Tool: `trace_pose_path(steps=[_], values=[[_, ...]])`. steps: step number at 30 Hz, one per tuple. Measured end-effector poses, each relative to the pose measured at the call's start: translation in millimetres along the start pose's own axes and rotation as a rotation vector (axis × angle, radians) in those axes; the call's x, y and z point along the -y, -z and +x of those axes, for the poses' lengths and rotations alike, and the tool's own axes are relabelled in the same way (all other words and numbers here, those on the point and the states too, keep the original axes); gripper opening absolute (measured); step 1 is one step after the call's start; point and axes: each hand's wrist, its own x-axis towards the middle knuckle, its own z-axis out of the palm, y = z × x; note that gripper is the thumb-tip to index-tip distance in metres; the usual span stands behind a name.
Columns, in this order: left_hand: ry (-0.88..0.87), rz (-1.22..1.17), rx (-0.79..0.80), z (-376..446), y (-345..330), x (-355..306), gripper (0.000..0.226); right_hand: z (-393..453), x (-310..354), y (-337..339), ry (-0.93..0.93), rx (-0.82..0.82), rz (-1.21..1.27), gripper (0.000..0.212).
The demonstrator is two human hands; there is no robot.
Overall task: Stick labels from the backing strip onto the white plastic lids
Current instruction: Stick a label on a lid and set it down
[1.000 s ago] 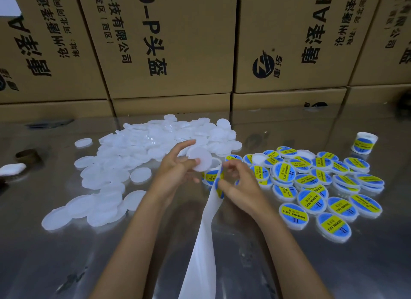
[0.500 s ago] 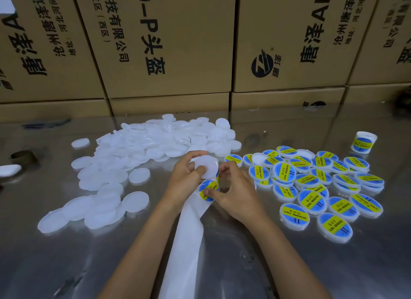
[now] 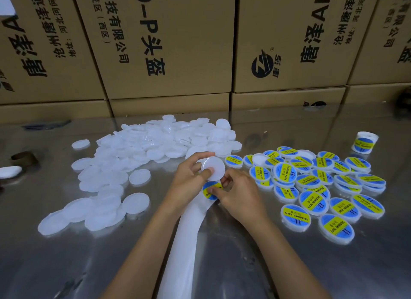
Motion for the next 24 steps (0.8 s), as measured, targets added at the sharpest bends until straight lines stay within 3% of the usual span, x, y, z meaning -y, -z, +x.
trace_pose_path(steps=[8,20,24], values=[[-0.032,0.027,-0.140,3.9,-1.5,3.0,0.040,-3.4,4.4,-1.2,-0.029,0.008,0.043,0.032],[0.000,0.003,-0.141,3.6,1.2,4.5,0.041,-7.3,9.6,-1.5,-0.024,-0.004,0.008,0.031],[-0.016,0.011,-0.134,2.9,1.2,3.0,0.042,-10.3,18.0,4.7,0.027,0.127,0.136,0.028]])
